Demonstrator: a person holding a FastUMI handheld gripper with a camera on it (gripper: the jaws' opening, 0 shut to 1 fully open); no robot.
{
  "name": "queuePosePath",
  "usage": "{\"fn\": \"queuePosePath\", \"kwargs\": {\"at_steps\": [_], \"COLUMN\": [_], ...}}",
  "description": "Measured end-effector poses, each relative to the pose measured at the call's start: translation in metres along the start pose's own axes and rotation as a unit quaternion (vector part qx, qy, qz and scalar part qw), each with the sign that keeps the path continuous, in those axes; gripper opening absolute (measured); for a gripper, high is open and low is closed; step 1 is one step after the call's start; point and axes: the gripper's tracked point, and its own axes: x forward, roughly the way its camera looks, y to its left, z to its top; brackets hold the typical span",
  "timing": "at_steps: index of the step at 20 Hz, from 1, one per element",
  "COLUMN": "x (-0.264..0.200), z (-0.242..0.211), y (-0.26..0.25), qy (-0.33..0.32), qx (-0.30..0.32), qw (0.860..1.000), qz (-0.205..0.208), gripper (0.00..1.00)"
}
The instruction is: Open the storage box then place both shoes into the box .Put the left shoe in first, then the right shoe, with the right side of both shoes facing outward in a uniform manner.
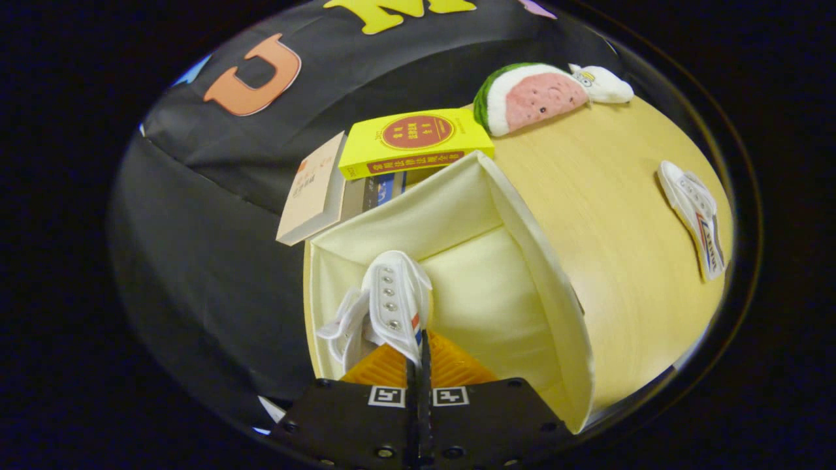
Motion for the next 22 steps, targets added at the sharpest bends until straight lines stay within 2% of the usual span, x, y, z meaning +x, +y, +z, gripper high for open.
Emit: {"fn": "queuePosePath", "kwargs": {"at_steps": [3,7,9,10,12,13,15,16,18,21,22], "x": [0.02,0.032,0.037,0.043,0.041,0.039,0.031,0.023,0.008,-0.017,-0.025], "z": [-0.001,-0.018,-0.03,-0.035,-0.038,-0.041,-0.046,-0.041,-0.031,-0.028,-0.03], "y": [0.004,0.013,0.005,0.006,0.002,0.001,0.001,-0.003,-0.007,-0.014,-0.015], "qy": [-0.015,-0.019,0.011,0.029,0.053,0.061,0.075,0.065,0.047,0.044,0.049], "qx": [0.033,-0.027,-0.044,-0.054,-0.103,-0.128,-0.155,-0.168,-0.189,-0.24,-0.253], "qw": [0.999,0.999,0.998,0.997,0.992,0.989,0.985,0.983,0.98,0.969,0.965], "qz": [-0.01,-0.036,-0.052,-0.046,-0.048,-0.04,-0.027,-0.034,-0.04,-0.043,-0.037], "gripper": [0.01,0.01,0.01,0.01,0.08,0.08,0.17,0.26,0.36,0.41,0.46]}}
